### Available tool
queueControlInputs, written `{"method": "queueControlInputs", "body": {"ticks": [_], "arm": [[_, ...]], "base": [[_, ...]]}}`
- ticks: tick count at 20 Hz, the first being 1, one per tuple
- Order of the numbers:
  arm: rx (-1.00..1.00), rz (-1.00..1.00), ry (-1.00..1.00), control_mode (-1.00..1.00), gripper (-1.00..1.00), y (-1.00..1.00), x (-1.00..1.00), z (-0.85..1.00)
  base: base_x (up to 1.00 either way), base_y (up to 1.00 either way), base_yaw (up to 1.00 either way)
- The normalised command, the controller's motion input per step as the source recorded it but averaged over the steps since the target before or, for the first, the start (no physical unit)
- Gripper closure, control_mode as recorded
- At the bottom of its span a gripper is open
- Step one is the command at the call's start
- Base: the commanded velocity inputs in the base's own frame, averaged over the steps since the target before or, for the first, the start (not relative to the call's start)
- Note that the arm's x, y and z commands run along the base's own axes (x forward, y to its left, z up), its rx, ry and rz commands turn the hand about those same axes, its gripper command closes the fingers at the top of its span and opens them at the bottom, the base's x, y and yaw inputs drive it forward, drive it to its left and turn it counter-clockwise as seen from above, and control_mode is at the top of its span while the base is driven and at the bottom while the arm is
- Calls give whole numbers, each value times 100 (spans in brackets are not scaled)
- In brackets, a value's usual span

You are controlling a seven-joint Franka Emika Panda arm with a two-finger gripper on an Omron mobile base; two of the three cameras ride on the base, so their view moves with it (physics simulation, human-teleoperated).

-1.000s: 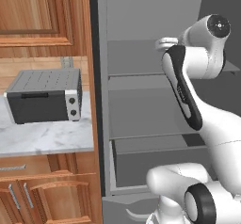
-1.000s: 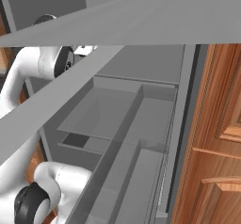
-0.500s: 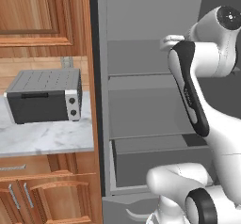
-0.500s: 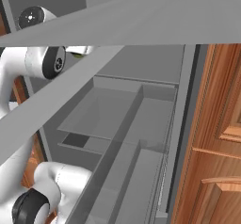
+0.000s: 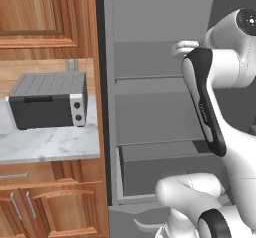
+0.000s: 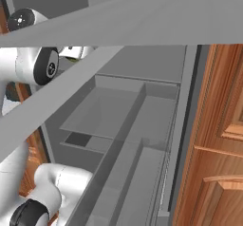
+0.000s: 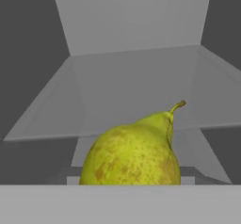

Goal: Open the fridge, remove the pear, broccoli, and shrimp, and place them on any counter.

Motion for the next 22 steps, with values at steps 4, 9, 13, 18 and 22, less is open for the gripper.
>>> {"method": "queueControlInputs", "body": {"ticks": [4,9,13,18,22], "arm": [[0,0,0,100,100,0,0,0],[0,0,0,100,100,0,0,0],[0,0,0,100,100,0,0,0],[0,0,0,100,100,0,0,0],[0,0,0,100,100,0,0,0]], "base": [[-53,37,0],[-57,80,0],[-24,100,0],[-1,100,5],[22,100,9]]}}
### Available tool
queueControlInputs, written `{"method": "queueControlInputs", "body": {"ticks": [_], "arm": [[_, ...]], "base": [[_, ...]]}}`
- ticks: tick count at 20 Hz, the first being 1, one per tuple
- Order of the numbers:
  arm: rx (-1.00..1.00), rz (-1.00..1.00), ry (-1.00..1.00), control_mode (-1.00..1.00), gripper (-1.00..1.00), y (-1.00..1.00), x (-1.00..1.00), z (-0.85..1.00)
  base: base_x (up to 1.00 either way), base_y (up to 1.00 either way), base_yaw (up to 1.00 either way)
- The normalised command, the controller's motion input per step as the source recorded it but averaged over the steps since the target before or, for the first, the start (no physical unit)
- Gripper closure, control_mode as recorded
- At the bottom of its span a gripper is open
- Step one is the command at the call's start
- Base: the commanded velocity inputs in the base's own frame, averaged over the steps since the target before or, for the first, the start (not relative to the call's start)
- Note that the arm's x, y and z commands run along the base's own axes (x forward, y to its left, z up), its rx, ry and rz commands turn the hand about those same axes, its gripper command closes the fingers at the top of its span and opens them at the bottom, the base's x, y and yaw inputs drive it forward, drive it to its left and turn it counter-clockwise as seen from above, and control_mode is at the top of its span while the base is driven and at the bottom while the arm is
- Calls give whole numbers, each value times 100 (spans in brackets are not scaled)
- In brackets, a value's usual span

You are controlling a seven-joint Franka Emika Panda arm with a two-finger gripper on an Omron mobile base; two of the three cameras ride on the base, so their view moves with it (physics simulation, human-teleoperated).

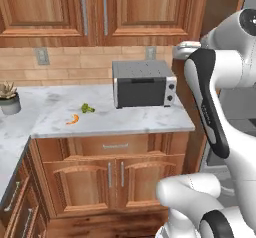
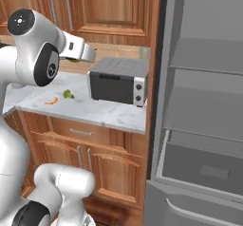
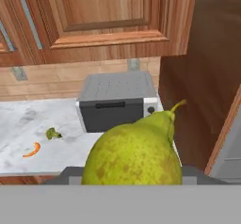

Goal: Open the fridge, remove the pear, broccoli, and shrimp, and place them on any counter.

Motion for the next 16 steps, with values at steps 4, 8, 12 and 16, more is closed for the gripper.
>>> {"method": "queueControlInputs", "body": {"ticks": [4,8,12,16], "arm": [[0,0,0,100,100,0,0,0],[0,0,0,100,100,0,0,0],[0,0,0,100,100,0,0,0],[0,0,0,100,100,0,0,0]], "base": [[44,99,3],[86,64,9],[100,21,9],[71,13,8]]}}
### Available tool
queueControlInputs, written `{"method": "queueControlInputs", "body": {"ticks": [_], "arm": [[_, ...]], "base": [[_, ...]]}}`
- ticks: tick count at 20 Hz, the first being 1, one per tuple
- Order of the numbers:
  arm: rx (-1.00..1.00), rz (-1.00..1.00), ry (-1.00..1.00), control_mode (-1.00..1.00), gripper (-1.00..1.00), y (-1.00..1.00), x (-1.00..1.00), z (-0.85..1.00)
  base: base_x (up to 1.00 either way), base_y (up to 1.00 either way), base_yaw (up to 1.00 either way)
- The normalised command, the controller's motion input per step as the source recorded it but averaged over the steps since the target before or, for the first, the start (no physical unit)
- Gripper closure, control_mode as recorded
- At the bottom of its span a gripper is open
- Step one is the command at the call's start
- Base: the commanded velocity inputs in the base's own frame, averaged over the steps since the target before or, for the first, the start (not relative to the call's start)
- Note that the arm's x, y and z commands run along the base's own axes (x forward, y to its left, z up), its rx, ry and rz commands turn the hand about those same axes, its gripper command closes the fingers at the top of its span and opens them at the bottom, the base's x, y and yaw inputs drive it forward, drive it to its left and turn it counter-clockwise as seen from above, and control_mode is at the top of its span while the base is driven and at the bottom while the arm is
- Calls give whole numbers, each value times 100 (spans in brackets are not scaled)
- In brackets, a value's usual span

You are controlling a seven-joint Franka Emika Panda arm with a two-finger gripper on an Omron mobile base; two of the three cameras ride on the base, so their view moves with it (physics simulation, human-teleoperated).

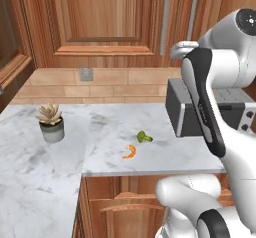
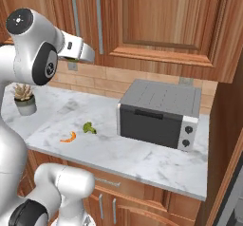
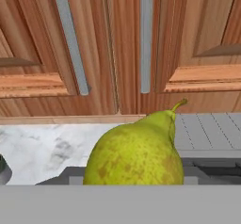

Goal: Open the fridge, remove the pear, broccoli, and shrimp, and place them on any counter.

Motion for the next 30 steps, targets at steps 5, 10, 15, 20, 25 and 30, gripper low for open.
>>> {"method": "queueControlInputs", "body": {"ticks": [5,10,15,20,25,30], "arm": [[0,0,0,100,100,0,0,0],[-5,1,2,-100,100,2,-1,-26],[-23,5,8,-100,100,36,16,-84],[-11,15,33,-100,100,30,16,-89],[-1,16,32,-100,100,24,20,-80],[-2,19,30,-100,100,55,39,-58]], "base": [[14,15,2],[-9,2,0],[0,0,0],[0,0,0],[0,0,0],[0,0,0]]}}
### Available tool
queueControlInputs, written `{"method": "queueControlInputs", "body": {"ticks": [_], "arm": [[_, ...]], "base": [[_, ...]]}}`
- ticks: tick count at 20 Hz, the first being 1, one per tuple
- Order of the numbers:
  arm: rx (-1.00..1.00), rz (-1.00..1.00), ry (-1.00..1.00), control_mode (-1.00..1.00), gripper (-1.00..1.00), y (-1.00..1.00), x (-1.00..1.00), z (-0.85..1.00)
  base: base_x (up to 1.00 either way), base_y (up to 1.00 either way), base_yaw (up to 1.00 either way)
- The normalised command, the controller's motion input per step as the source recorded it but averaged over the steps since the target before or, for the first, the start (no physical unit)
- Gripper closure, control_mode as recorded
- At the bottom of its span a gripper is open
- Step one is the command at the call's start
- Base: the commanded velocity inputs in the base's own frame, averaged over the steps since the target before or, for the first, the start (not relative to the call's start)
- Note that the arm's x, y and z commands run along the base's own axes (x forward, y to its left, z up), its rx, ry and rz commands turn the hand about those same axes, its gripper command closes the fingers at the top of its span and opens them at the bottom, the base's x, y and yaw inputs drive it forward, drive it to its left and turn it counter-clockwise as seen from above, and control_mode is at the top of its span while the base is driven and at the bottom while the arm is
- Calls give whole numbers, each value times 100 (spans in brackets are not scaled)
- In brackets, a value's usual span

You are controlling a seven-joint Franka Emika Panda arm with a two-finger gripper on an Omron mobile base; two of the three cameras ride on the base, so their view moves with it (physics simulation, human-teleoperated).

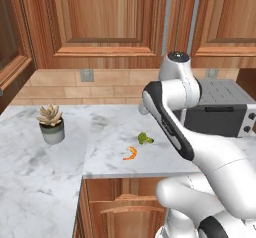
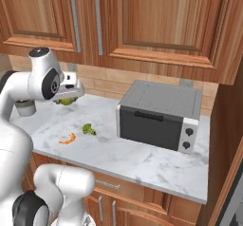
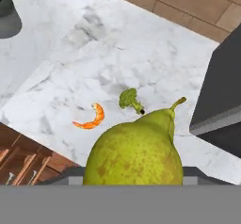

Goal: Open the fridge, remove the pear, broccoli, and shrimp, and place them on any counter.

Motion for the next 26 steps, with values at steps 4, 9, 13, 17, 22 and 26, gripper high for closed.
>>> {"method": "queueControlInputs", "body": {"ticks": [4,9,13,17,22,26], "arm": [[-5,22,25,-100,100,69,27,-69],[-2,23,17,-100,100,68,7,-77],[0,20,17,-100,100,56,4,-69],[0,17,19,-100,100,67,16,-63],[0,11,12,-100,100,33,45,-49],[-1,5,2,-100,100,15,55,-45]], "base": [[0,0,0],[0,0,0],[0,0,0],[0,0,0],[0,0,0],[0,0,0]]}}
